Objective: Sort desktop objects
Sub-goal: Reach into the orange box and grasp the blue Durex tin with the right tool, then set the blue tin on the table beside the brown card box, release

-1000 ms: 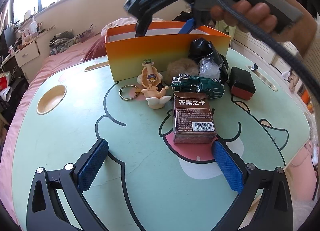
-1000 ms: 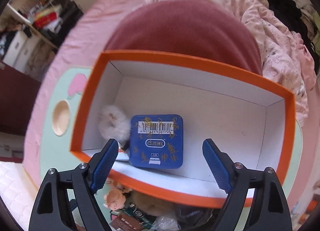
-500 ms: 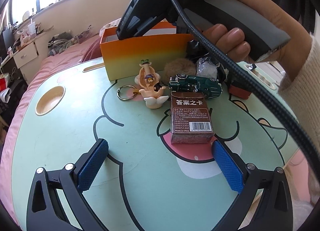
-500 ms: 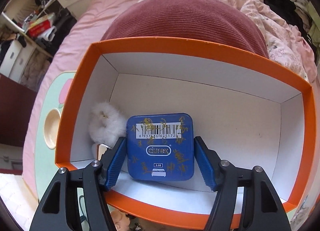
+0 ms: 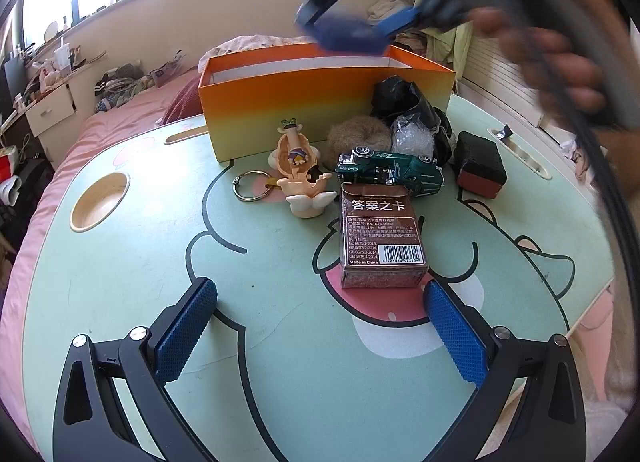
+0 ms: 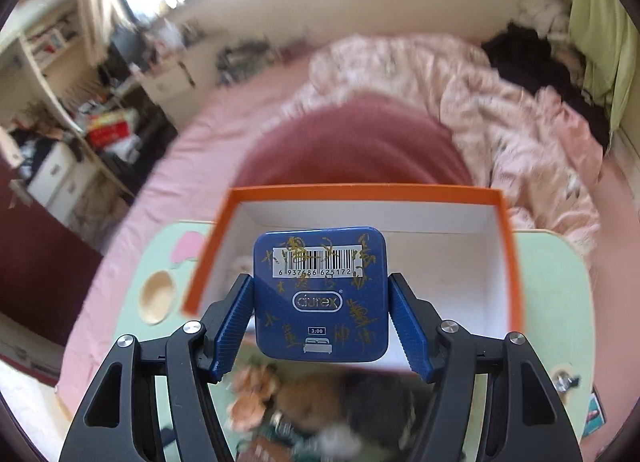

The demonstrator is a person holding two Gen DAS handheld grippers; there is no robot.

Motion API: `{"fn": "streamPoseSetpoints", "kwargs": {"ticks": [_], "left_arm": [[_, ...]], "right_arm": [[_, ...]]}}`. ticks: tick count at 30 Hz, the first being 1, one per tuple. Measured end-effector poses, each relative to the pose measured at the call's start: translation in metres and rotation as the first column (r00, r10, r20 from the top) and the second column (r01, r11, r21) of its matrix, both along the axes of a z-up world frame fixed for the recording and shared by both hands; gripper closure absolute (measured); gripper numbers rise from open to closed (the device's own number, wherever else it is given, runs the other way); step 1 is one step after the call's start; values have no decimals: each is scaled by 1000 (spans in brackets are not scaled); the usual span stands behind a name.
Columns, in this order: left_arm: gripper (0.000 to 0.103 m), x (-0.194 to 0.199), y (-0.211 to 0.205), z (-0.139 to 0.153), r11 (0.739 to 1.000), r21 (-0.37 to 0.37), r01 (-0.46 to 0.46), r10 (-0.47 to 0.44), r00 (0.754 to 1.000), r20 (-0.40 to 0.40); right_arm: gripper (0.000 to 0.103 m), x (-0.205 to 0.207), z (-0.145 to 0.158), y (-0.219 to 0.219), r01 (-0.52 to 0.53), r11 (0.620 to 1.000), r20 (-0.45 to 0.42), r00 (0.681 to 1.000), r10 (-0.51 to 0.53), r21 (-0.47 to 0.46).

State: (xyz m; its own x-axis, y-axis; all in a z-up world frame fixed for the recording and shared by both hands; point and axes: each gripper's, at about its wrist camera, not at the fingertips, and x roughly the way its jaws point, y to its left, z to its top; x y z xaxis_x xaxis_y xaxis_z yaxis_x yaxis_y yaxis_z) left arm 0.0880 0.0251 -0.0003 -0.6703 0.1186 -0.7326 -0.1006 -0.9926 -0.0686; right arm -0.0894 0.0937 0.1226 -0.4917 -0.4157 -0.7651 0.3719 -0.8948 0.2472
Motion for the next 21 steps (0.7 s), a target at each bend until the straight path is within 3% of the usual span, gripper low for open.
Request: {"fn": "streamPoseSetpoints", "kwargs": {"ticks": [5,9,14,18,20,21], "left_arm": [[0,0,0,0,1000,0,1,-1,1000,0],[0,1,0,0,1000,0,1,-1,1000,0],[0,1,0,0,1000,0,2,-2,1000,0],[0,1,-1,0,1000,0,4,-4,1000,-1],[0,1,-1,0,1000,0,4,-4,1000,0],[0,1,-1,0,1000,2,5,-5,1000,0]], "right_arm": [[36,81,12,28,-119,988,-54,992,115,-94],[36,140,-19,40,-168,986,-56,984,167,-16],[36,156,-74,46,-195,980,46,980,193,39],[35,143,-87,35,-168,978,6,986,169,124],[33,142,-86,37,-149,983,-34,988,154,106],[26,146,-84,41,-135,987,-51,989,139,83]]}}
